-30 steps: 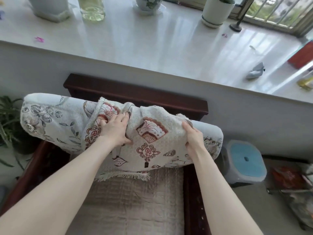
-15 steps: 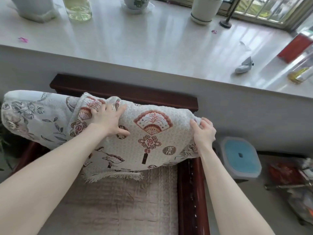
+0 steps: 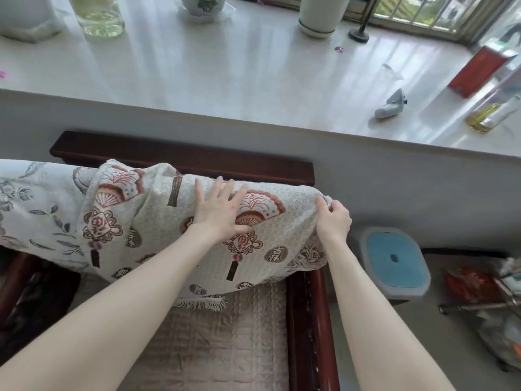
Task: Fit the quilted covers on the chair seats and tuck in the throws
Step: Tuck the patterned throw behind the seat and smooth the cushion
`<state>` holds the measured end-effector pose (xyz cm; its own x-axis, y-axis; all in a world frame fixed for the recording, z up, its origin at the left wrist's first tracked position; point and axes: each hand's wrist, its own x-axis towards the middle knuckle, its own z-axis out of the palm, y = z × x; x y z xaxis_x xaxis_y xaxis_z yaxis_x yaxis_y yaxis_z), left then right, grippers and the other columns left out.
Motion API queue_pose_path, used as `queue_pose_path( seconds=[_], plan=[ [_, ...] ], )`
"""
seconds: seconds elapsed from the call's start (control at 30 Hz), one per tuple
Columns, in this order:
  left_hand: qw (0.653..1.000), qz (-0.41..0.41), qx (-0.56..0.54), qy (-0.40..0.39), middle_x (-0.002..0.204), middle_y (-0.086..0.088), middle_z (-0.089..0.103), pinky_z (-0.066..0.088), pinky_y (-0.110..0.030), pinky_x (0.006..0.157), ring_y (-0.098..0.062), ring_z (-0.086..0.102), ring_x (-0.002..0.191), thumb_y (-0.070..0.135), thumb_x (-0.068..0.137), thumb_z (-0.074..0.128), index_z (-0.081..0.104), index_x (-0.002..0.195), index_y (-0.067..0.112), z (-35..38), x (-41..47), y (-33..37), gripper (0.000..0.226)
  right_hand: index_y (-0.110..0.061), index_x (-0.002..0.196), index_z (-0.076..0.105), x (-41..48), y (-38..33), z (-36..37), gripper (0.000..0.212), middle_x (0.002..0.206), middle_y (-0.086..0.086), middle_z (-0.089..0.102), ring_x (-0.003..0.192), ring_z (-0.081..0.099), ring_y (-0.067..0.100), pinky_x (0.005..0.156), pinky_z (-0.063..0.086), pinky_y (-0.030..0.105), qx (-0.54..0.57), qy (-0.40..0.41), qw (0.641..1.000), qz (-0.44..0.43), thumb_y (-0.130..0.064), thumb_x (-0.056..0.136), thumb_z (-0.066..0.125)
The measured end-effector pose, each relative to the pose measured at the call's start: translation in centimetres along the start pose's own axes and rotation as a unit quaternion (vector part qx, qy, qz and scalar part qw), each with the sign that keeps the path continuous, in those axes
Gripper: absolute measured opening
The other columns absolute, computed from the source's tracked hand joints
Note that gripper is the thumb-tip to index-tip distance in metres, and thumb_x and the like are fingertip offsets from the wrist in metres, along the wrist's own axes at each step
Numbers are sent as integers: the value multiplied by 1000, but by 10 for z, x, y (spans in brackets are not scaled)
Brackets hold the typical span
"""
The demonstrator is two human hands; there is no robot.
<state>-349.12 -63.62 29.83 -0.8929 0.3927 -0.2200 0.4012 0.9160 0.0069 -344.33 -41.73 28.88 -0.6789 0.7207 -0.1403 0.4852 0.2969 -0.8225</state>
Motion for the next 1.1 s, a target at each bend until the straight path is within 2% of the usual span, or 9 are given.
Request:
queue_pose_path(
  seconds=[0.2,0.33,0.47,0.57,0.7,0.8,0.87,0.93,1.1],
  plan=[
    [999,0,-50,-17,162,-1,5,-10,-66,109,-24,-6,149,74,79,47,-3,153,36,4,18,0,97,-19,62,37,9,-4,-7,42,63,-8,43,67,42,15,79,40,36,75,3,997,21,-35,84,68],
    [996,2,-79,-40,162,-1,8,-11,-64,110,-22,-3,149,74,76,48,1,153,38,-3,39,-10,97,-16,71,46,-7,1,-17,34,70,-3,49,64,46,11,64,42,31,124,-103,987,-11,-24,77,78],
    [996,6,-79,-34,162,-1,8,-12,-64,109,-22,-3,149,71,77,49,2,153,38,1,47,-10,95,-8,87,66,-20,33,-25,26,86,3,72,78,66,17,72,53,39,50,-220,973,35,-25,74,81],
    [997,6,-73,-33,162,-1,6,-13,-63,109,-22,-4,149,68,80,49,0,153,38,4,52,-13,93,-3,72,64,-21,39,-37,28,65,0,61,61,53,14,60,42,35,40,-199,979,25,-26,79,77],
    [997,13,-69,-27,163,0,6,-11,-64,109,-22,-5,149,63,85,52,-1,153,38,5,57,-16,90,-7,69,56,-24,29,-49,33,65,-5,56,62,51,13,61,39,31,12,-179,984,-2,-32,86,69],
    [995,35,-87,-14,163,-1,2,-14,-57,112,-20,-8,149,66,83,49,-1,154,32,2,52,-17,93,-13,103,59,-37,34,-38,37,101,-1,64,98,58,21,84,48,40,-111,-147,983,-5,-40,82,72],
    [995,45,-86,17,163,-2,2,-13,-50,115,-18,-7,149,67,85,44,3,155,26,1,41,-25,90,-11,131,47,-47,33,-23,66,134,5,50,126,42,28,104,36,48,-183,-87,977,-66,-43,80,73],
    [994,19,-83,65,162,-4,8,-12,-48,116,-18,-1,149,67,89,35,12,154,23,5,25,-41,82,-11,147,34,-57,19,-8,78,154,8,31,141,24,27,113,20,48,-198,-48,968,-148,-40,84,71],
    [985,-81,-78,130,163,-4,4,-16,-55,111,-20,-3,149,61,95,26,18,154,26,14,-13,-86,69,-23,152,24,-66,-22,39,68,163,0,4,149,-7,17,116,-6,37,-245,-94,928,-267,-41,95,55]
  ],
)
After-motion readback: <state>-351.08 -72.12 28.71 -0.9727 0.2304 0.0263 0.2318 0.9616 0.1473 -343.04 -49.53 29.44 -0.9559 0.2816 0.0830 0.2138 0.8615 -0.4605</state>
